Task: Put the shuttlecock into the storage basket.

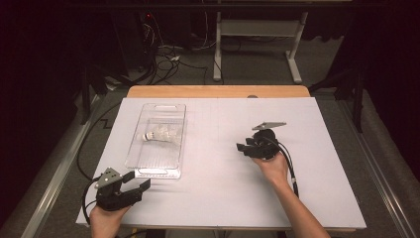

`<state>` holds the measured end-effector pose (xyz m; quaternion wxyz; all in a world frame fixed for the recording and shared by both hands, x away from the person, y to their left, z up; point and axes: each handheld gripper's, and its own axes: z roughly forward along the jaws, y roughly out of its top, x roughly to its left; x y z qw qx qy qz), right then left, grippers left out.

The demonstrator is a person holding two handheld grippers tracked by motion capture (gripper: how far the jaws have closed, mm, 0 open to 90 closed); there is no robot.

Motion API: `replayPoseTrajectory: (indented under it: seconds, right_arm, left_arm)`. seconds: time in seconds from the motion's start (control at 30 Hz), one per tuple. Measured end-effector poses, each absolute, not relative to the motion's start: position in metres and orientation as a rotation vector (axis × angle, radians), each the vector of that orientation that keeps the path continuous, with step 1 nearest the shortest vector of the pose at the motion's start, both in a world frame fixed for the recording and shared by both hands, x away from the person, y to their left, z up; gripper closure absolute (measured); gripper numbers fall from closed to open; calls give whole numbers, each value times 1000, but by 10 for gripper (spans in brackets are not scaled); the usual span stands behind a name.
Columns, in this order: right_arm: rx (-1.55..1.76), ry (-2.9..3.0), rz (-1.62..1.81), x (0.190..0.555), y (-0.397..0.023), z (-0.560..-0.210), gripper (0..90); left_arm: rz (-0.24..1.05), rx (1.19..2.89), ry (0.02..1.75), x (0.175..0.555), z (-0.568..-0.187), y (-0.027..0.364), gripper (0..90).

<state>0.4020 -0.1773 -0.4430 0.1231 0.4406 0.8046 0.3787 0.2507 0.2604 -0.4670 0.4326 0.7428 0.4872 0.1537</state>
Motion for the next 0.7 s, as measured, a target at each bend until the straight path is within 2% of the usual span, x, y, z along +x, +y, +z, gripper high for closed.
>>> replayPoseTrajectory:
  seconds: [0.7]
  right_arm:
    - [1305, 2315, 1085, 387, -203, -447, 498]
  left_arm:
    - [383, 1851, 1217, 250, -467, 261, 319]
